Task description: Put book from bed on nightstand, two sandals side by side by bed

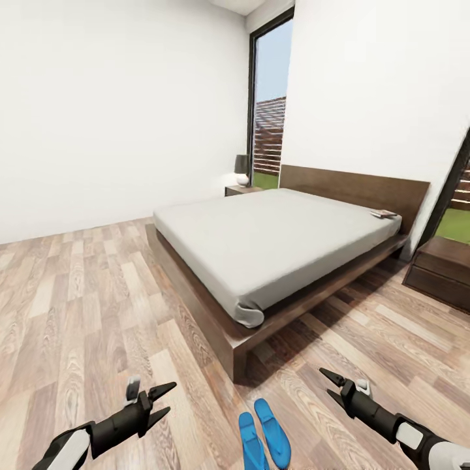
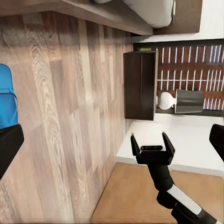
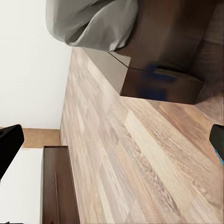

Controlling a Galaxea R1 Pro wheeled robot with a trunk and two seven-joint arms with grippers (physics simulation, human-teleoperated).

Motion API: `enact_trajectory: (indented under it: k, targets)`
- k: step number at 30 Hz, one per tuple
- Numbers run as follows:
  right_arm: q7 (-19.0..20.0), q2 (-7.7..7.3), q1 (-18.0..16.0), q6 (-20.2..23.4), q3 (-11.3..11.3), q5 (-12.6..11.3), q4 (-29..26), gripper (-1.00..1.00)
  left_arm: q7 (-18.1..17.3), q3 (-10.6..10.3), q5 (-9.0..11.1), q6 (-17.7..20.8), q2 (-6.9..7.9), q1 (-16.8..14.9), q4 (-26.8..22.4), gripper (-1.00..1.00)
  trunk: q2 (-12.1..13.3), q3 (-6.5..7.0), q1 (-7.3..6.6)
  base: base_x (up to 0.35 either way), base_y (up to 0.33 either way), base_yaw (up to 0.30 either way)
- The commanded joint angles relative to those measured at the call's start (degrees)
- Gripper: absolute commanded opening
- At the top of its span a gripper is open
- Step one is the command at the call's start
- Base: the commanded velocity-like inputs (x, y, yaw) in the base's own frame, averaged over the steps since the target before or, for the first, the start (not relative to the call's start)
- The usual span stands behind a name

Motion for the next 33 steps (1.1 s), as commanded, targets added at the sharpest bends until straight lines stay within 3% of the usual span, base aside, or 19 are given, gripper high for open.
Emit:
enact_trajectory:
  k: [1,33]
  targets:
    - [0.24,0.01,-0.12,0.50,0.20,-0.48,0.20,1.00,0.02,-0.11,0.36,0.28,-0.02,-0.02,0.00,1.00,-0.03,-0.06,-0.01,0.000,0.000,-0.269]
    - [0.16,0.01,-0.10,0.47,0.20,-0.47,0.21,1.00,0.09,-0.17,0.34,0.28,-0.38,-0.01,0.03,1.00,-0.03,-0.06,-0.01,0.000,0.000,-0.269]
